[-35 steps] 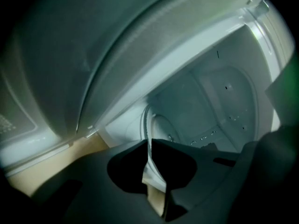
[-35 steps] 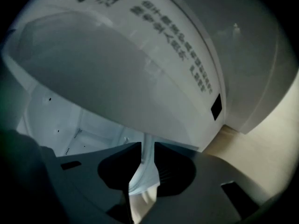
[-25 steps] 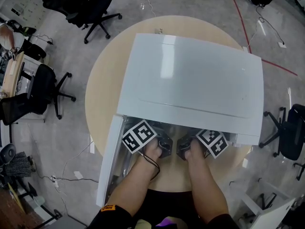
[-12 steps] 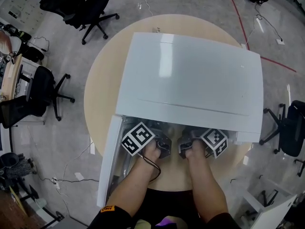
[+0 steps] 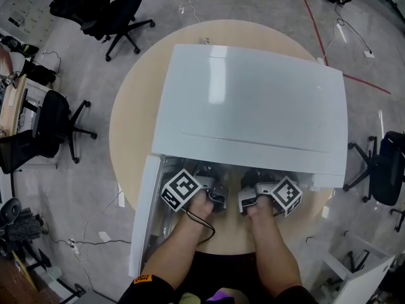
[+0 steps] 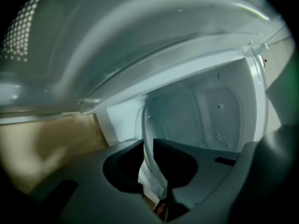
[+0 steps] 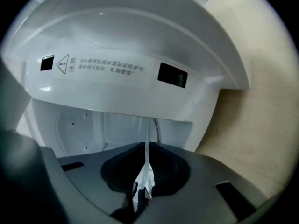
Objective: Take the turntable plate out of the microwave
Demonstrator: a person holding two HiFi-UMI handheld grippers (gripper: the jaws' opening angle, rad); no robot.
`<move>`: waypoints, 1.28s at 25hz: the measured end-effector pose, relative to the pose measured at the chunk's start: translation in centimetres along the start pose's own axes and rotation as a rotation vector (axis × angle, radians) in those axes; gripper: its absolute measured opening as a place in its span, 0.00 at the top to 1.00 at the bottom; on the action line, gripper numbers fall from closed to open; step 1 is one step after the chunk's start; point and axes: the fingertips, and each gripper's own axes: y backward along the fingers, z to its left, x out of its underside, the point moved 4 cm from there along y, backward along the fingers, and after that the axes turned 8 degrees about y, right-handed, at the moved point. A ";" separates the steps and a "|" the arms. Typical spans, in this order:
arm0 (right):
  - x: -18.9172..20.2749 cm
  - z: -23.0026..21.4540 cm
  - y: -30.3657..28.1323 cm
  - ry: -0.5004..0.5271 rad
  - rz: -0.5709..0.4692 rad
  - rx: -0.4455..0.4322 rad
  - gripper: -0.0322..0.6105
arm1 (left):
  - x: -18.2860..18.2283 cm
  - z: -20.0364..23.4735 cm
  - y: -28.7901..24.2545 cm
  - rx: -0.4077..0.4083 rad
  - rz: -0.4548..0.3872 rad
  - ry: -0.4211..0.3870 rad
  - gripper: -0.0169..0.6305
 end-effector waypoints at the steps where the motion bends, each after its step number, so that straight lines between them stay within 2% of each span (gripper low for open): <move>1: 0.0 0.1 0.0 -0.004 0.003 -0.015 0.89 | 0.2 0.0 -0.3 0.003 0.016 0.005 0.83; 4: 0.3 0.5 0.1 -0.009 0.017 -0.046 0.89 | 0.7 -0.1 -1.1 0.013 0.050 0.031 0.83; 8: 0.3 0.2 0.1 -0.012 0.020 -0.039 0.89 | 0.7 -0.1 -1.5 0.021 0.053 0.018 0.83; 12: 0.4 0.2 0.4 -0.018 0.010 -0.043 0.89 | 0.9 -0.2 -0.9 0.065 0.048 0.111 0.85; 14: 0.4 0.1 0.5 -0.022 0.004 -0.046 0.89 | 0.9 -0.3 -0.8 0.084 0.046 0.133 0.86; 23: 0.8 0.0 -0.8 -0.023 -0.016 -0.062 0.89 | 1.2 -0.9 -0.2 0.109 0.064 0.123 0.86; 27: 0.6 0.4 -0.9 -0.044 -0.045 -0.118 0.89 | 1.3 -0.7 -0.1 0.109 0.062 0.134 0.86; 32: 1.0 0.5 -0.2 -0.038 -0.072 -0.144 0.89 | 1.5 -0.5 0.4 0.127 0.063 0.121 0.86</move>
